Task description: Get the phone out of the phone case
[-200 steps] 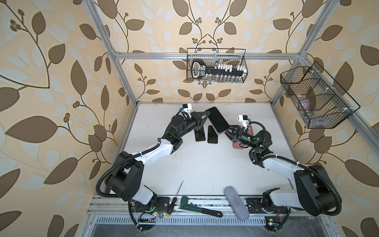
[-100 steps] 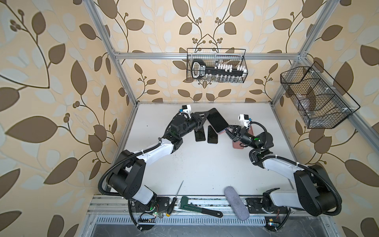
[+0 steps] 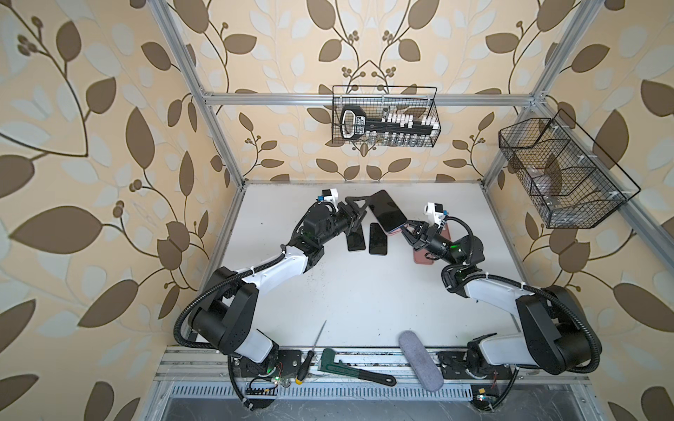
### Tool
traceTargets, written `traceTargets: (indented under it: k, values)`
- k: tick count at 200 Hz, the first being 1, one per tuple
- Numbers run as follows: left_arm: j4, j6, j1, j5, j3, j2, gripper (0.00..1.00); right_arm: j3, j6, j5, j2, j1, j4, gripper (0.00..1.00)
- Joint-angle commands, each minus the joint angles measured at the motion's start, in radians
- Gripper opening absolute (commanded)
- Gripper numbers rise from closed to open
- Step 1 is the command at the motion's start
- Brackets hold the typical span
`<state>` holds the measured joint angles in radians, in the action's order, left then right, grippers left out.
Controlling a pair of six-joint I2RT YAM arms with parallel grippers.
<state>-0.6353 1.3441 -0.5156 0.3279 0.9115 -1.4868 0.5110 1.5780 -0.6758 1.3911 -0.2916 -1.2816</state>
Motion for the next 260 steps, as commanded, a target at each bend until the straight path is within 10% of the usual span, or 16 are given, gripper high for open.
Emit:
traceTargets:
  k: [1,51,131,260]
  values:
    - [0.096,0.039,-0.001,-0.033,-0.012,0.121,0.98,-0.005,-0.03,0.06,-0.002,0.001,-0.066,0.0]
    - [0.408,0.185,-0.026,-0.09,-0.022,0.282,0.99,-0.011,-0.118,0.195,0.005,-0.044,-0.004,0.0]
    - [0.312,0.329,-0.19,-0.137,0.017,0.199,0.99,-0.003,-0.16,0.386,0.111,-0.17,-0.066,0.0]
    - [0.274,0.305,-0.2,-0.179,0.04,0.185,0.99,-0.042,-0.186,0.414,0.106,-0.195,-0.084,0.0]
